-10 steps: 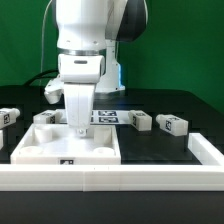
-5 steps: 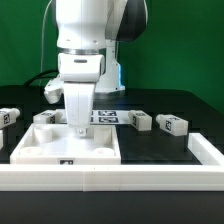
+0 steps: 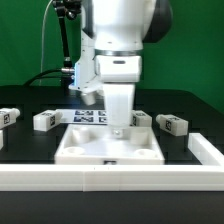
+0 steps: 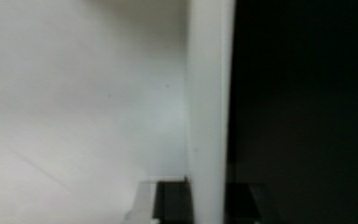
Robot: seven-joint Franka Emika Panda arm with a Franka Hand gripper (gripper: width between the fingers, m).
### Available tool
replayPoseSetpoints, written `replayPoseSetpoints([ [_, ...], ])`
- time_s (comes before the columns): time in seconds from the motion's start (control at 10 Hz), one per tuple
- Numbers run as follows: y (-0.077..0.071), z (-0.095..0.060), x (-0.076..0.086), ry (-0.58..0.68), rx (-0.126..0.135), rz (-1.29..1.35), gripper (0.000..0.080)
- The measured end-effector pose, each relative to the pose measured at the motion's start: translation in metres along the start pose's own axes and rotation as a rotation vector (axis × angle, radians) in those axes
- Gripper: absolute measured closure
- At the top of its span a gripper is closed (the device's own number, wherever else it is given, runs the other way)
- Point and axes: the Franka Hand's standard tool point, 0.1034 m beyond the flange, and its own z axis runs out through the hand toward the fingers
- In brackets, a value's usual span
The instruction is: Assemble one leg
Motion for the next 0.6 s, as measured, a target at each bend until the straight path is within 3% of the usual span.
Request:
replayPoseSetpoints([
  [0.2,0.0055,0.0006,0.0208,0.007,-0.011,-0.032,0.0739],
  [0.6,0.0059,0.0006,0.0187,0.006,-0.012,-0.039,0.0739],
])
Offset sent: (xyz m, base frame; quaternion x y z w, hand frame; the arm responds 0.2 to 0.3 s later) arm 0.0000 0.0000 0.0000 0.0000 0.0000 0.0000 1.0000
